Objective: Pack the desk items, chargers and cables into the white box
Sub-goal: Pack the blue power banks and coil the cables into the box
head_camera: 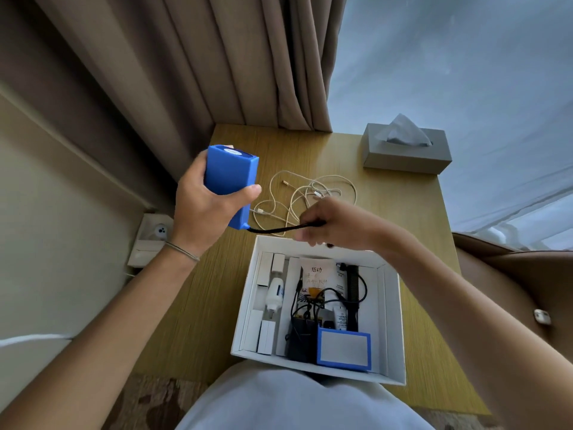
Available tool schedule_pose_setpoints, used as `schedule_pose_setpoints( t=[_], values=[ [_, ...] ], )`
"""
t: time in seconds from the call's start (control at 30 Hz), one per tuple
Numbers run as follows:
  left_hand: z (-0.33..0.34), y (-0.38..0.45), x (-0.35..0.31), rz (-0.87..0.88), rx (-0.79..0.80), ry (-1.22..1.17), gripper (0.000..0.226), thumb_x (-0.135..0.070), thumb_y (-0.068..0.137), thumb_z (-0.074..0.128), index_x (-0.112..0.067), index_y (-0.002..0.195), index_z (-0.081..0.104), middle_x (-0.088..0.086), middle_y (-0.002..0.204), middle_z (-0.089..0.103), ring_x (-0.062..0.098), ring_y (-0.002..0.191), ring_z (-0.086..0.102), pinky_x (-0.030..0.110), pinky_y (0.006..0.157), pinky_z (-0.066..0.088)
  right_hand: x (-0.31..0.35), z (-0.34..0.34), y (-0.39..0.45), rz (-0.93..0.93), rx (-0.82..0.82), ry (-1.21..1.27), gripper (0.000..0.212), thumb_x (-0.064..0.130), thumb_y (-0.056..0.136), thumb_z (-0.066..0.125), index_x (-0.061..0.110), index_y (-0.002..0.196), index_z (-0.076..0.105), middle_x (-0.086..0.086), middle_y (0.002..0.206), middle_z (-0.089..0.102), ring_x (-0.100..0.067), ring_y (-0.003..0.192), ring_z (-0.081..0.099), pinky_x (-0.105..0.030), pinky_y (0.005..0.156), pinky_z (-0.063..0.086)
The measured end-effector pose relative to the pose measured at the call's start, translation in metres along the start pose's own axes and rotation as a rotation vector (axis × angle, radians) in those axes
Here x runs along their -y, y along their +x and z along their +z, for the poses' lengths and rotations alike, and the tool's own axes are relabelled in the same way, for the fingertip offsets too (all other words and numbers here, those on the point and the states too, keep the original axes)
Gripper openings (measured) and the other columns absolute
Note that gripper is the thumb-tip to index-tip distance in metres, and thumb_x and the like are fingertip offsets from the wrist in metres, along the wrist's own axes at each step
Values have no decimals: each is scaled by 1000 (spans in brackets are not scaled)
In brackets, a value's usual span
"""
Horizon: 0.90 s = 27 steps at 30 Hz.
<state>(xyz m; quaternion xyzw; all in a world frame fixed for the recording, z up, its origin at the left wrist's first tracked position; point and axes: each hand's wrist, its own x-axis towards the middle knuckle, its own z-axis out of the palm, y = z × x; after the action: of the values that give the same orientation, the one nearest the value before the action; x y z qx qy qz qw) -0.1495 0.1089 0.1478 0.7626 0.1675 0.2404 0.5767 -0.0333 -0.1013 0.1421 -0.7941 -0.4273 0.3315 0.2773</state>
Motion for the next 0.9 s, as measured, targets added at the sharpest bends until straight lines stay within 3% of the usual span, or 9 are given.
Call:
schedule_pose_setpoints(
  t=[0.13, 0.2, 0.3, 0.4, 0.5, 0.6, 0.67, 0.8, 0.9],
  values=[
    [13, -11, 7, -40, 254, 110, 63, -33, 66, 88, -32, 121, 59, 0, 106, 66, 17, 90, 67, 34, 70, 61, -9, -1, -24, 36, 117, 114, 34, 36, 100, 58, 19, 73, 68, 10, 56, 51, -9, 54, 55, -25, 56, 51],
    [23, -18, 12, -69, 383, 185, 65, -40, 63, 87, -34, 120, 56, -1, 103, 64, 20, 87, 67, 41, 69, 62, -16, 6, -36, 112, 132, 140, 31, 35, 100, 59, 17, 79, 72, 10, 56, 48, -9, 52, 49, -25, 54, 46],
    [41, -31, 20, -63, 496, 329, 74, -43, 59, 87, -40, 118, 43, -5, 101, 62, 14, 78, 67, 34, 58, 60, -29, 24, -54, 193, 119, 166, 23, 33, 98, 64, 18, 85, 75, 7, 60, 51, -8, 52, 42, -21, 50, 34],
    [65, -45, 31, 3, 612, 453, 71, -43, 57, 85, -40, 112, 39, -12, 98, 59, 9, 72, 65, 32, 51, 56, -41, 42, -70, 246, 95, 153, 12, 26, 94, 68, 24, 84, 74, 13, 64, 61, 0, 54, 48, -16, 56, 35],
    [88, -55, 46, 98, 673, 574, 67, -47, 57, 81, -36, 115, 49, -14, 102, 49, 9, 79, 61, 30, 62, 55, -49, 57, -82, 286, 88, 103, 11, 23, 93, 70, 25, 82, 73, 13, 69, 64, 1, 60, 55, -14, 57, 40],
    [108, -63, 63, 153, 707, 663, 72, -46, 59, 78, -33, 127, 56, -10, 108, 43, 16, 83, 59, 36, 69, 56, -59, 71, -89, 344, 10, -46, 26, 37, 90, 72, 17, 74, 72, 2, 71, 69, -14, 64, 61, -30, 60, 45],
    [117, -68, 73, 149, 748, 689, 76, -46, 60, 76, -32, 132, 55, -9, 110, 43, 18, 85, 59, 37, 71, 56, -66, 78, -92, 367, -36, -96, 32, 43, 90, 70, 17, 70, 69, 0, 67, 67, -17, 60, 59, -32, 56, 42],
    [130, -76, 90, 142, 836, 719, 75, -46, 65, 76, -33, 135, 54, -9, 112, 45, 18, 89, 59, 34, 72, 54, -74, 83, -96, 372, -48, -103, 25, 31, 98, 57, 18, 84, 73, 7, 70, 64, -18, 67, 59, -35, 61, 44],
    [138, -80, 98, 123, 929, 721, 72, -45, 70, 76, -34, 138, 53, -8, 116, 51, 18, 95, 60, 35, 79, 54, -75, 82, -99, 360, -49, -89, 21, 18, 97, 55, 24, 97, 76, 10, 85, 71, -13, 80, 63, -31, 73, 51]
  ],
)
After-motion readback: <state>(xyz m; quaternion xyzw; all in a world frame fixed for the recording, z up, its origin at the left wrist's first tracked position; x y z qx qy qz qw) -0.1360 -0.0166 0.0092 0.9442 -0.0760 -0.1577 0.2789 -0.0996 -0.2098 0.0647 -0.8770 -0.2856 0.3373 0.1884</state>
